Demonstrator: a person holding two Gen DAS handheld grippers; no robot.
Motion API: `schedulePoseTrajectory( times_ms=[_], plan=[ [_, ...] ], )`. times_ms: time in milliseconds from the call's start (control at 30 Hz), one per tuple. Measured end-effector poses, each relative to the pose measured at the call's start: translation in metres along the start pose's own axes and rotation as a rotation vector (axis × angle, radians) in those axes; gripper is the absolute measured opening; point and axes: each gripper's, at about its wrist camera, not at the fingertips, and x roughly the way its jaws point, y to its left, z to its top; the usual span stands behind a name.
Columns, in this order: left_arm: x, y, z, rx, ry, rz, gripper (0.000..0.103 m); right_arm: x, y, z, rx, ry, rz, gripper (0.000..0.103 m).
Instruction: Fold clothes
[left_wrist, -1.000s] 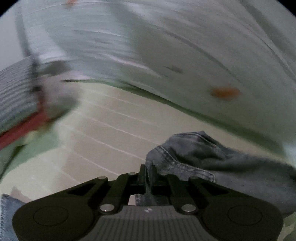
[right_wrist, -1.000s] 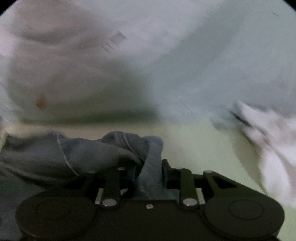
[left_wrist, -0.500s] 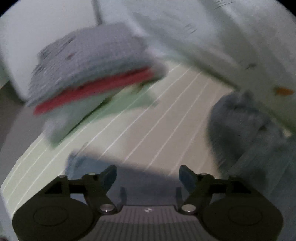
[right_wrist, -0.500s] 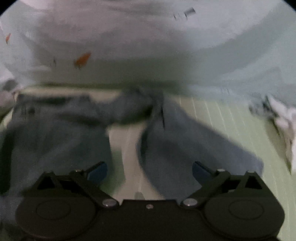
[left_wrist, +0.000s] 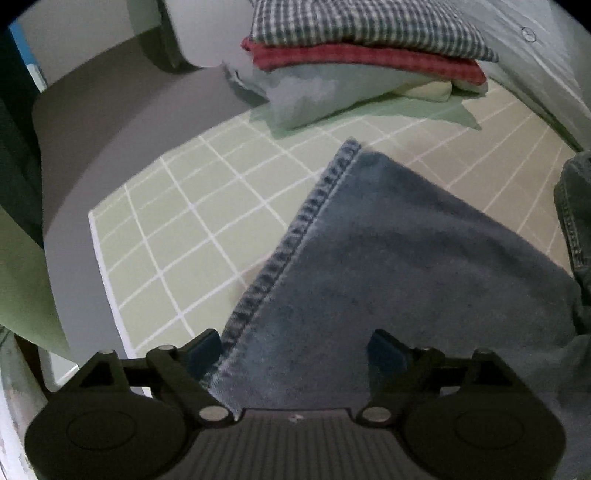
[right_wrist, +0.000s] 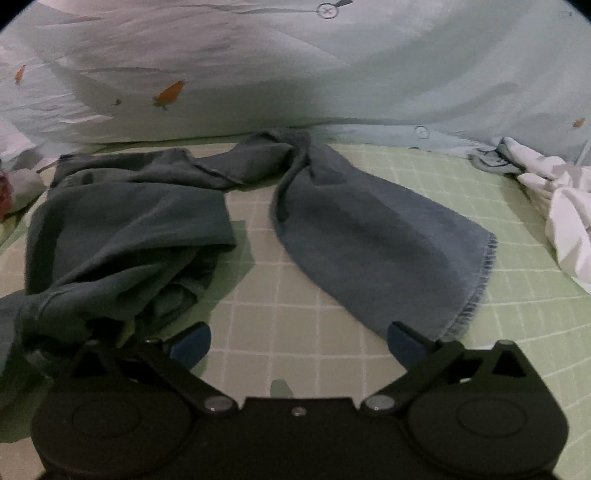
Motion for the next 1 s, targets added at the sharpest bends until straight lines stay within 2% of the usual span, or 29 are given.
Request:
schedulePoseTrajectory(
  times_ms=[133, 167, 233, 267, 300, 367, 433, 500, 600, 667, 733, 833, 900, 933, 1000],
  plan=[
    [-0.001, -0.003, -0.004, 0.016, -0.004, -0.029, 0.089, -0.002, 0.009, 0.001, -0.017, 0.007, 0.028, 0.103],
    [-0.002, -0.004, -0.006, 0.020, -0.005, -0.041, 0.083, -0.003, 0.011, 0.001, -0.023, 0.007, 0.031, 0.103],
    [-0.004, -0.008, -0.008, 0.039, -0.015, -0.064, 0.066, -0.003, 0.013, 0.000, -0.029, 0.010, 0.036, 0.103],
    [-0.006, -0.012, -0.008, 0.051, -0.019, -0.080, 0.046, -0.003, 0.014, 0.000, -0.029, 0.012, 0.038, 0.103],
    [-0.008, -0.017, -0.007, 0.061, -0.016, -0.095, 0.018, -0.003, 0.013, 0.000, -0.024, 0.014, 0.040, 0.103],
    [-0.010, -0.027, -0.004, 0.075, -0.011, -0.123, 0.013, -0.001, 0.010, 0.001, -0.004, 0.018, 0.038, 0.103],
    [-0.015, -0.039, 0.003, 0.075, -0.012, -0.157, 0.013, -0.001, 0.006, 0.003, 0.017, 0.017, 0.034, 0.103],
    [-0.031, -0.056, 0.013, 0.087, -0.046, -0.232, 0.013, -0.002, 0.000, 0.005, 0.039, 0.006, 0.029, 0.103],
    [-0.068, -0.101, 0.022, 0.171, -0.110, -0.364, 0.013, -0.004, -0.011, 0.007, 0.076, -0.013, 0.024, 0.103],
    [-0.096, -0.132, 0.024, 0.230, -0.133, -0.491, 0.013, -0.004, -0.021, 0.008, 0.114, -0.022, 0.020, 0.103],
    [-0.129, -0.167, 0.018, 0.327, -0.153, -0.660, 0.013, -0.005, -0.031, 0.008, 0.149, -0.032, 0.009, 0.103],
    [-0.177, -0.218, -0.012, 0.593, -0.198, -0.901, 0.017, -0.008, -0.046, 0.007, 0.192, -0.048, -0.009, 0.103],
    [-0.191, -0.237, -0.032, 0.681, -0.189, -1.004, 0.040, -0.011, -0.056, 0.006, 0.221, -0.059, -0.025, 0.103],
    [-0.191, -0.241, -0.038, 0.693, -0.161, -1.038, 0.046, -0.013, -0.060, 0.004, 0.235, -0.064, -0.031, 0.103],
    [-0.185, -0.245, -0.041, 0.687, -0.114, -1.041, 0.083, -0.016, -0.067, 0.001, 0.255, -0.072, -0.039, 0.103]
  ],
)
